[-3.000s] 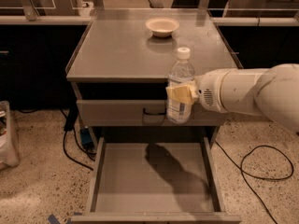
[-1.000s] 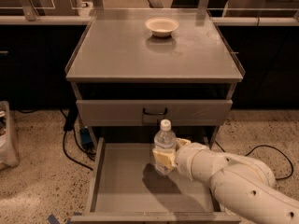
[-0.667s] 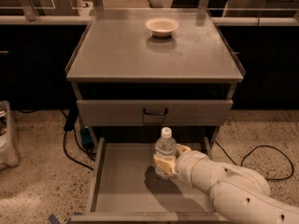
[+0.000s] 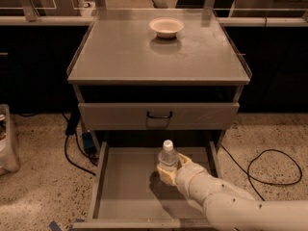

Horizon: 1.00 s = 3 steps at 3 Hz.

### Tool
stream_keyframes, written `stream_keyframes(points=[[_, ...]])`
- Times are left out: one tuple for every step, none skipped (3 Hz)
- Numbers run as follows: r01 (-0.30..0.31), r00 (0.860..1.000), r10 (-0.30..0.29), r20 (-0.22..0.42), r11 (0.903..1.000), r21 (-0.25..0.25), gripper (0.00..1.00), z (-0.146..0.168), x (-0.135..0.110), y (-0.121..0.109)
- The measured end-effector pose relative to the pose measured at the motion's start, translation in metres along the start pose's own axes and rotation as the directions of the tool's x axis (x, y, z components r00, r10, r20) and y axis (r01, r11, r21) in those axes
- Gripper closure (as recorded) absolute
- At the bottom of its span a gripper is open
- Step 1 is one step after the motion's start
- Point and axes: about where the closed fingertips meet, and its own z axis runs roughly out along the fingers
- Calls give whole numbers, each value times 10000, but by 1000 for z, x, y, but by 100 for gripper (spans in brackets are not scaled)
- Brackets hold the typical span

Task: Place blue plastic bottle into middle drawer

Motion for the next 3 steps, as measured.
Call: stream_keyframes(points=[[354, 9991, -337, -268, 9971, 680, 100, 38, 32, 4], [303, 9984, -248, -506, 9935, 1099, 100, 57, 51, 4], [-48, 9984, 122, -549, 9911, 1333, 100, 69, 66, 3]])
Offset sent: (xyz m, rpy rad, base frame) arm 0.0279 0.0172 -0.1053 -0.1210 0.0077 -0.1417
